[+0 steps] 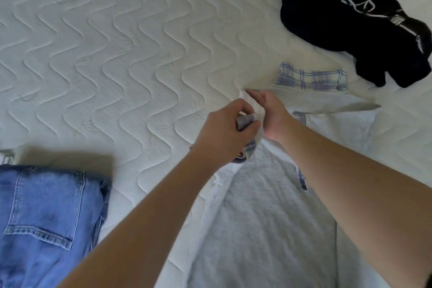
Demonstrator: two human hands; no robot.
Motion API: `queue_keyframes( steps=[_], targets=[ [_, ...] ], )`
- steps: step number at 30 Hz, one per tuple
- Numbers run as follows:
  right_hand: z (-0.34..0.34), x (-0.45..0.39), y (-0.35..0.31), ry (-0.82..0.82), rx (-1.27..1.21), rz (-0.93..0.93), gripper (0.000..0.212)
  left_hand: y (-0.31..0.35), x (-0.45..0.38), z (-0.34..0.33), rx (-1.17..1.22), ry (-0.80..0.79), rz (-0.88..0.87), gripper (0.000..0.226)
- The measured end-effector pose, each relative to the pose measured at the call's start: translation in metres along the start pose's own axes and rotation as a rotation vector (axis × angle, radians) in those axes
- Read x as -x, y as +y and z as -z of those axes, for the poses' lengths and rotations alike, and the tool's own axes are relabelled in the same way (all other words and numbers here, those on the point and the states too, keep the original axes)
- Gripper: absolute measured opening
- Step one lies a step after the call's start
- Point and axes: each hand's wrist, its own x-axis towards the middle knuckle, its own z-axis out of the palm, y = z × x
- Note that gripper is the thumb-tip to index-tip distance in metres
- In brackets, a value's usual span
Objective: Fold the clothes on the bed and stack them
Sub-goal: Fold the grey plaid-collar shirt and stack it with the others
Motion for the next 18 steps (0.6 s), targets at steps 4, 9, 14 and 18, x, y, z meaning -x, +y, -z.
queue_keyframes(
  steps=[4,9,14,18],
  targets=[
    [0.031,0.016,-0.008,0.018,0.040,-0.172,0.043,0.005,-0.008,-0.053,-0.033,-0.001,-0.002,0.007],
    [0.082,0.038,-0.009,0.024,0.243,-0.175,0.037,0.006,-0.013,-0.078,-0.070,-0.245,-0.071,0.023],
    [0.095,0.051,0.007,0.107,0.713,-0.343,0.062,-0.031,-0.052,-0.045,-0.242,-0.042,-0.129,0.025],
    [0.097,0.063,0.023,0.132,1.320,-0.176,0.026,-0.049,-0.103,-0.029,-0.696,-0.207,-0.172,0.053]
  ],
)
